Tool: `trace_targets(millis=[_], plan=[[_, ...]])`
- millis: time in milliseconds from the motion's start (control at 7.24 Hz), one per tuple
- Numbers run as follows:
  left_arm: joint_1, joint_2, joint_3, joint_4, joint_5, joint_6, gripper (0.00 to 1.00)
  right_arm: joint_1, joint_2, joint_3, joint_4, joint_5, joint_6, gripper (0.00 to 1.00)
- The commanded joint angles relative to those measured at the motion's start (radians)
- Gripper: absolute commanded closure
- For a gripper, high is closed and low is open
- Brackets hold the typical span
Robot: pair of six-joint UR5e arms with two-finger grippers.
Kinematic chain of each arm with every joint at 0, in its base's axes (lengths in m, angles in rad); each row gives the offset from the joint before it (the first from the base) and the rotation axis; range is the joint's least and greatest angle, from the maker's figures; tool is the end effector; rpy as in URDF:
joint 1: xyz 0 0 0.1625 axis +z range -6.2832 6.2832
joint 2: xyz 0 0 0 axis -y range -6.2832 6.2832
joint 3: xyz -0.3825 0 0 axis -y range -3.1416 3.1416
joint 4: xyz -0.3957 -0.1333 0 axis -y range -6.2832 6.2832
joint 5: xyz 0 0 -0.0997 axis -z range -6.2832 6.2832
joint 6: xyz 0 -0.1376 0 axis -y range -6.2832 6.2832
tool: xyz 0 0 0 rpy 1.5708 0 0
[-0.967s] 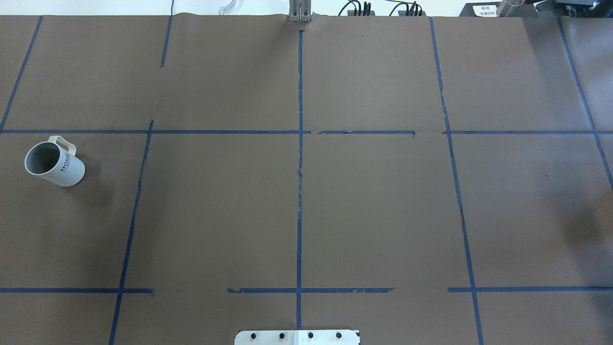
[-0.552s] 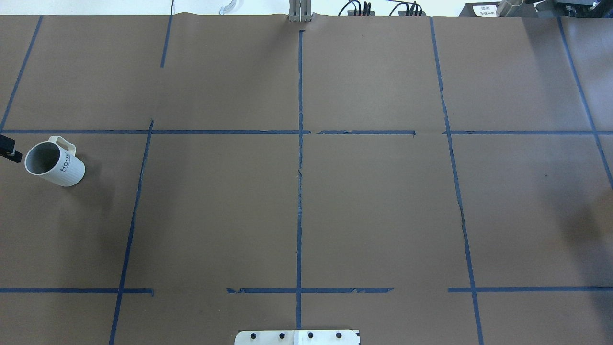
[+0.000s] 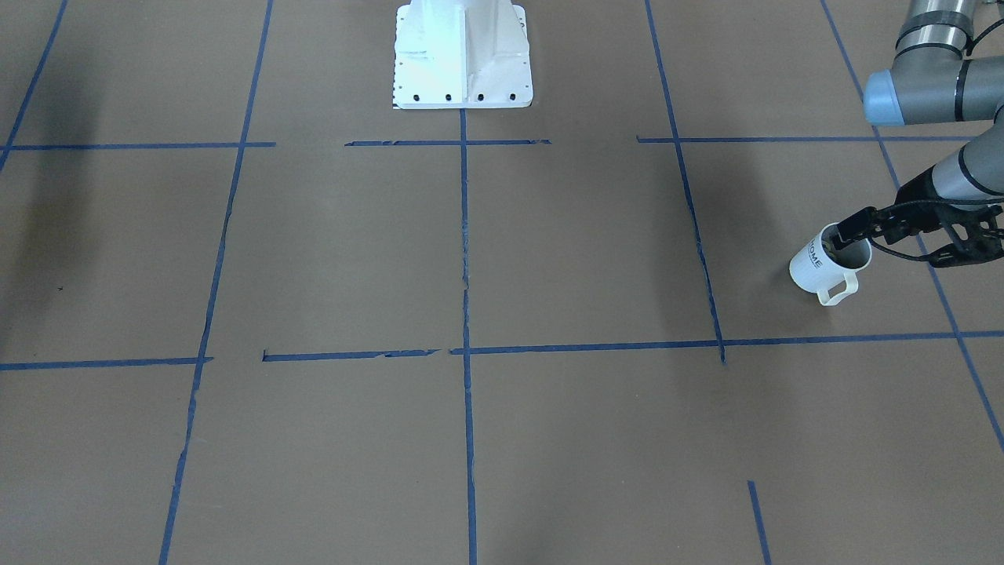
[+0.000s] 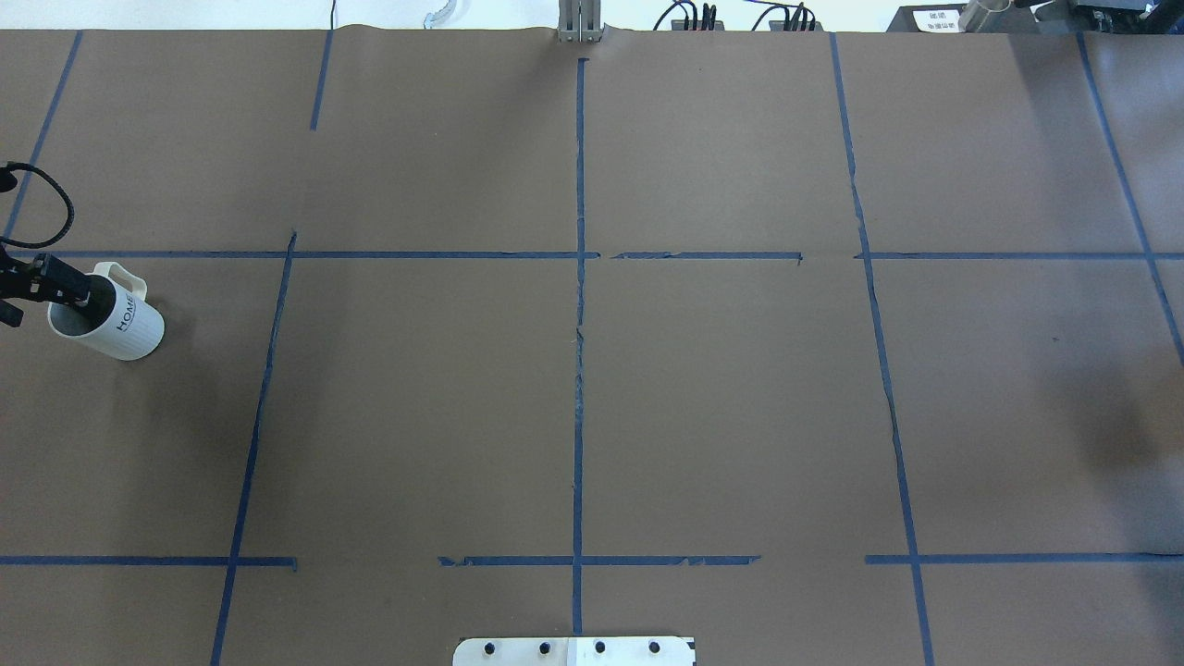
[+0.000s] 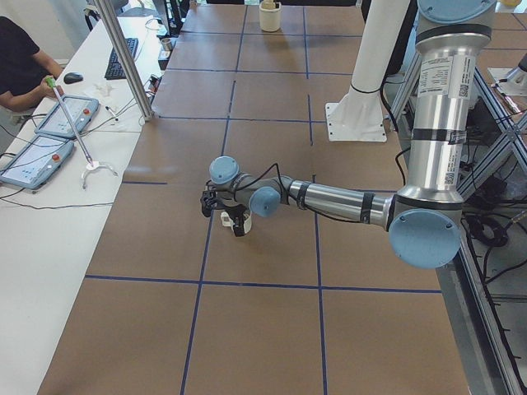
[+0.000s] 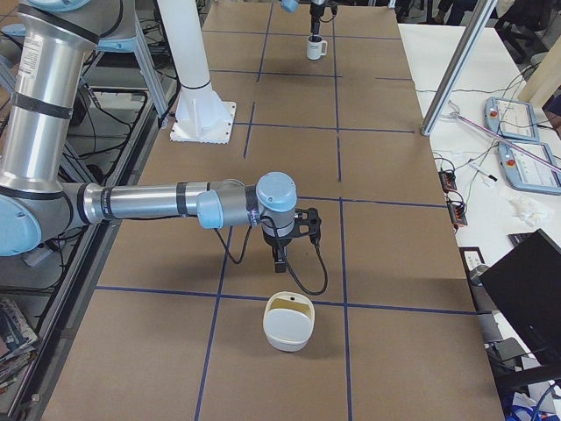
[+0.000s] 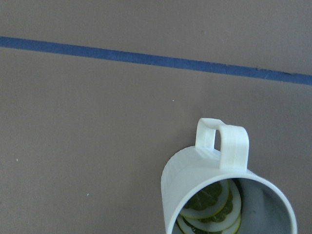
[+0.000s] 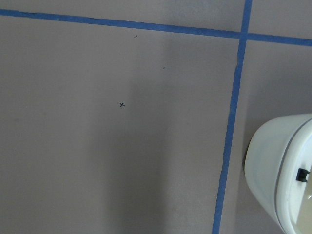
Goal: Left arm hands cup to right arm to dump lemon
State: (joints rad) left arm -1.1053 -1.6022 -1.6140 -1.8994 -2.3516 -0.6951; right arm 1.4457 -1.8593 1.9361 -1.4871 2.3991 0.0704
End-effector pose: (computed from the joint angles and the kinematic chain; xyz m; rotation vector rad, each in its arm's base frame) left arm 0.2083 -0.4959 0.5661 -0.1023 0.8528 -0.0579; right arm -0.0181 -0.3999 0.5747 0.0699 -0.8377 -0.1179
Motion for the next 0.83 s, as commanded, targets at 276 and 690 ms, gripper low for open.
trace_targets(millis=[276, 690], plan=[[0.007, -0.001, 0.054, -0.078, 0.0, -0.006, 0.94, -0.002, 0.008, 0.003, 0.017, 0.0, 0.002, 0.0], [0.004, -0.071, -0.023, -0.066, 0.005, -0.122, 1.0, -0.118, 0.032, 0.0, 0.164, -0.006, 0.131, 0.0]])
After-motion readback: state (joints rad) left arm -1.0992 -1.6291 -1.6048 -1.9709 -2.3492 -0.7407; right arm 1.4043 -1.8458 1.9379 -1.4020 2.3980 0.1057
